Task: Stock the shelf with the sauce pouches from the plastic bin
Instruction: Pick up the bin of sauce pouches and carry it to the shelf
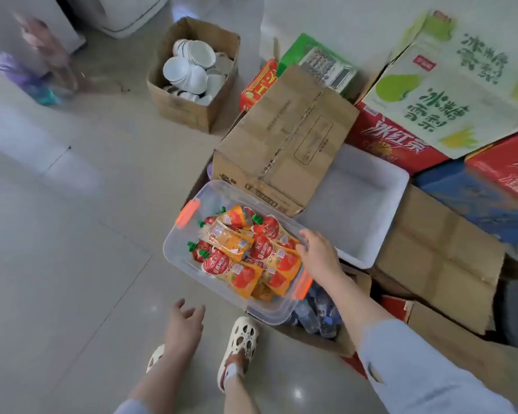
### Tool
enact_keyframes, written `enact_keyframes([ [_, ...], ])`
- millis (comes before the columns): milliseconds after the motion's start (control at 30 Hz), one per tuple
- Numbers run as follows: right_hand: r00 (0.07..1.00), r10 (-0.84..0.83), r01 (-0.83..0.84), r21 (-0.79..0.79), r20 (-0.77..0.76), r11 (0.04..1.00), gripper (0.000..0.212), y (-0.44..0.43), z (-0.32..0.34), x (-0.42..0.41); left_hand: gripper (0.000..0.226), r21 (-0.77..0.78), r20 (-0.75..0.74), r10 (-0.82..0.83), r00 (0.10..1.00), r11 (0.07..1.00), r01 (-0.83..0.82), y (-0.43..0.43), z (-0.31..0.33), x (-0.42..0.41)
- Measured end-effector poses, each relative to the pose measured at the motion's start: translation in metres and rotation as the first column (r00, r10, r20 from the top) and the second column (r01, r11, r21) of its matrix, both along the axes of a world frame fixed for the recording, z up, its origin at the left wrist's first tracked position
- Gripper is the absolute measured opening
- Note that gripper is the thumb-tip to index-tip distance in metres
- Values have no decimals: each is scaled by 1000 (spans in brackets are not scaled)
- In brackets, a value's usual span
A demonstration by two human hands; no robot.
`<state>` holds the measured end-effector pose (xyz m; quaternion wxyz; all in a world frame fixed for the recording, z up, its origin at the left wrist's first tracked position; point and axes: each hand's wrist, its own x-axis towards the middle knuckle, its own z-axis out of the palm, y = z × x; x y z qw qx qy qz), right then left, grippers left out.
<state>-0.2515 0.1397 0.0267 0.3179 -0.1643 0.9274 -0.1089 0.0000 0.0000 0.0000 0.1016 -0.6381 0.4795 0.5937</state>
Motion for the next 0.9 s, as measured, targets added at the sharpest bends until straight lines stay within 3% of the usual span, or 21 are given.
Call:
enact_keyframes([
  [200, 999, 26, -29, 143, 20, 989, 57, -15, -88, -42, 71, -16, 27, 220, 975, 975, -220, 1, -87, -46],
  [333, 998, 60, -63, 148, 20, 987, 58, -17, -115, -50, 59, -12, 20, 363, 931, 932, -363, 3, -119, -53],
  [433, 986, 155, -144, 150, -65, 978, 53, -15, -119, -46, 52, 98, -5, 455, 891, 887, -452, 3, -123, -43],
  [567, 964, 263, -255, 126, -46, 959, 33, -20, -113, -48, 48, 137, -39, 472, 881, 875, -463, -7, -127, -25],
  [633, 976, 214, -219, 150, 45, 964, 23, -21, -115, -49, 44, 115, -45, 458, 888, 885, -451, -11, -131, -21],
  [767, 987, 91, -114, 182, 131, 977, 40, -24, -126, -43, 39, 63, -89, 438, 895, 899, -433, -17, -143, -18],
  [900, 986, 50, -50, 0, 161, 999, 36, -47, -138, -41, 40, 86, -165, 422, 891, 907, -413, -16, -150, -18],
])
